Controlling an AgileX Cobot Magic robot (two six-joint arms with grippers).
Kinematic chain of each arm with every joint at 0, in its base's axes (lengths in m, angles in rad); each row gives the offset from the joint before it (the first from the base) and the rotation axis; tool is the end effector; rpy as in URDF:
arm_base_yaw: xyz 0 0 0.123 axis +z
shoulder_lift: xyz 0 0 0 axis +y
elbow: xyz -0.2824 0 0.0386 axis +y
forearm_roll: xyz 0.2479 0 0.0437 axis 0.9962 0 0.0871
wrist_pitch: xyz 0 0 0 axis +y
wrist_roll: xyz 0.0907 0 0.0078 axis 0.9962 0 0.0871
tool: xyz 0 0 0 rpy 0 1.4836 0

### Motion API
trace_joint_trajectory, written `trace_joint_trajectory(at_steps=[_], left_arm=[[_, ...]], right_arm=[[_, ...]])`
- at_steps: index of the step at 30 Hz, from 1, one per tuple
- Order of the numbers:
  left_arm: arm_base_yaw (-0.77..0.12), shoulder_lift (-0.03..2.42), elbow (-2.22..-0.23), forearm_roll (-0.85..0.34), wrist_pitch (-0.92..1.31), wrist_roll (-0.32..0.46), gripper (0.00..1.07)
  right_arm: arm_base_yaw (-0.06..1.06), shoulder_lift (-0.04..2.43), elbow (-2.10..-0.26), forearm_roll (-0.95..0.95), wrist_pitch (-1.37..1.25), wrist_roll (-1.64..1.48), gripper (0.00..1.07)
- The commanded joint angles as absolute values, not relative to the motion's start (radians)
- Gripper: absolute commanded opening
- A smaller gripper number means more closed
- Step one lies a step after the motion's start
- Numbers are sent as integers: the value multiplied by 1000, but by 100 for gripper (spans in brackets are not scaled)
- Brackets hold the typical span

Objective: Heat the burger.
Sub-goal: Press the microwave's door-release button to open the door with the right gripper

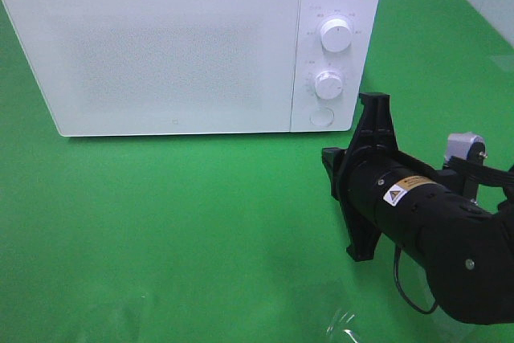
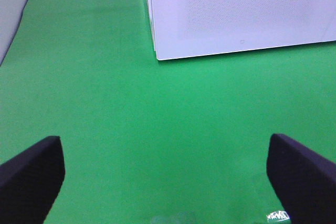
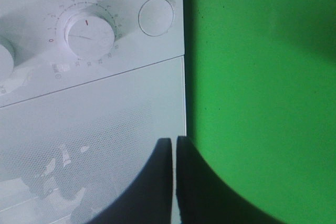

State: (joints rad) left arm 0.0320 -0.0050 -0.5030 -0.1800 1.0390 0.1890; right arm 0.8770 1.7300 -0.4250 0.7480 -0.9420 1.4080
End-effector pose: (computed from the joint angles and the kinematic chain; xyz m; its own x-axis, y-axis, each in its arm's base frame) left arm -0.0053 -0.0142 0.2808 -0.4102 0.0826 -0.9082 0.1486 0.9886 0.0228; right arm 0.2043 0.1674 0.1363 -0.2162 0.9726 0.0849 0.3572 -0.0021 0.9340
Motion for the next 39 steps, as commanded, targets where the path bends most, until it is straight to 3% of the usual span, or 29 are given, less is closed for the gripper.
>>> trace_joint_trajectory(at_steps=[1,9,28,39], left_arm=[[35,-27,-498,-182,1034,185,103],[35,-27,-498,-182,1034,185,103],[35,-27,-498,-182,1034,185,103],[35,-27,-498,-182,1034,185,103]], right_arm=[[879,1760,-453,755,-937,1403,0],[871,1839,-499,760,-938,1415,0],[633,1983,-698,577,-854,1388,0],[564,2050,-772,531,-832,1385,0]])
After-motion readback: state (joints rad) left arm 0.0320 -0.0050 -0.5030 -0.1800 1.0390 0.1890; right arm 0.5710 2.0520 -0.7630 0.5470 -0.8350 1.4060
